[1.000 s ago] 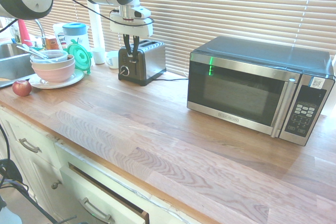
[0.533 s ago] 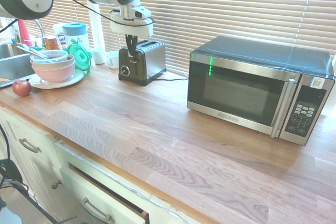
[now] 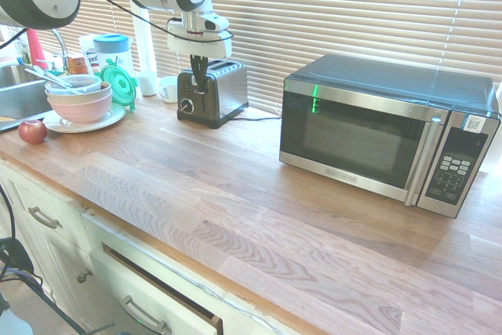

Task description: Press the toaster

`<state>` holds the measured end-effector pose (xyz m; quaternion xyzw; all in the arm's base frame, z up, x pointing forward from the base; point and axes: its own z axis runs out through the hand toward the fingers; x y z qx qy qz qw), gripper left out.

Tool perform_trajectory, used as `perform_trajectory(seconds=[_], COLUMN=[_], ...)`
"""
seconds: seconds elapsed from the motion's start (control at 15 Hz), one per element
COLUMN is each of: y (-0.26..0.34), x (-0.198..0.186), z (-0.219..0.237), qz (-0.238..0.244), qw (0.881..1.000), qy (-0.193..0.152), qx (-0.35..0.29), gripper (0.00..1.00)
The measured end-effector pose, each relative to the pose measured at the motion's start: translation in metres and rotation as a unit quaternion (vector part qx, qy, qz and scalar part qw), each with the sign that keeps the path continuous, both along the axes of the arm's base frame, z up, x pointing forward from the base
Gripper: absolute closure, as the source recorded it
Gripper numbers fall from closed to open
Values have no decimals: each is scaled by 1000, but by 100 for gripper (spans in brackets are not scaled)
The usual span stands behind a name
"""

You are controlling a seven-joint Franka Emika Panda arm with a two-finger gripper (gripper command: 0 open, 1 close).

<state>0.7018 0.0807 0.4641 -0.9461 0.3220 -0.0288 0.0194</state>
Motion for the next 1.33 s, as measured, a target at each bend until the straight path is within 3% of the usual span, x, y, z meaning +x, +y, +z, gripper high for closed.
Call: perform_trajectory(seconds=[1.33], y=[-4], x=[11], z=[-50], qz=[-7], qw=[999], qy=[31], qx=[-8], gripper=[100])
